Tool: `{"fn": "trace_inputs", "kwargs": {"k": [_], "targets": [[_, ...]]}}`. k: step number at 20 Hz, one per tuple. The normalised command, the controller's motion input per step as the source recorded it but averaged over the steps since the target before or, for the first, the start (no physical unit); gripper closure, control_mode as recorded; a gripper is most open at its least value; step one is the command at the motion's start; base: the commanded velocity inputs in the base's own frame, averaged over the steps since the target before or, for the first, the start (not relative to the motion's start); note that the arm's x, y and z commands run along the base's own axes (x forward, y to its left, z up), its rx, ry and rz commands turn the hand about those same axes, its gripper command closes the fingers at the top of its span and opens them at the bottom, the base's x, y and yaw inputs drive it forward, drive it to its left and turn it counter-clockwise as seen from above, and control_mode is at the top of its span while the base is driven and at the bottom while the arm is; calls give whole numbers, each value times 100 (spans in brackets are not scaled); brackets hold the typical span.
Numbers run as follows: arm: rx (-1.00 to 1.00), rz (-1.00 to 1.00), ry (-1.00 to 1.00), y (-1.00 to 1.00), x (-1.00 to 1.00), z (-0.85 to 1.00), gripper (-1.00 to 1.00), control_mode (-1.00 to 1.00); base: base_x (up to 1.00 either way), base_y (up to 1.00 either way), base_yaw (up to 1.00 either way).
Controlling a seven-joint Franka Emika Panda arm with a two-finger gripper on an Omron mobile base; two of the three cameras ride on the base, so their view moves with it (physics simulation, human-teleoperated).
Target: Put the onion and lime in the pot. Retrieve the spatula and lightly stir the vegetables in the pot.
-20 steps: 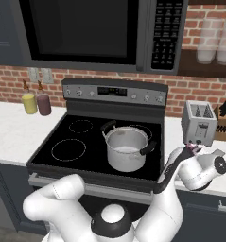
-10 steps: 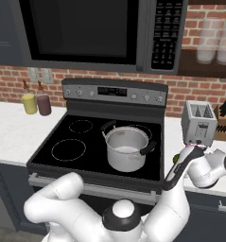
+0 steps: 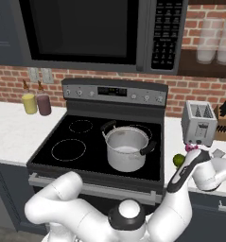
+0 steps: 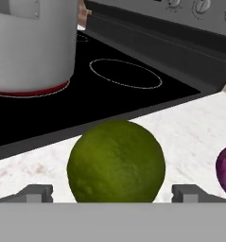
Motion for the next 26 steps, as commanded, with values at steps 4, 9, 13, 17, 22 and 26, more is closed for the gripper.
{"fn": "trace_inputs", "kwargs": {"k": [4,9,13,17,22,26], "targets": [[1,4,0,8,21,-8,-100,-100,0,0,0],[0,3,0,21,30,-8,-100,-100,0,0,0],[1,1,0,22,28,-23,100,-100,0,0,0],[3,1,0,0,1,-26,100,-100,0,0,0],[1,0,-3,10,-37,24,100,-100,0,0,0],[0,0,-6,34,-52,68,100,-100,0,0,0]]}}
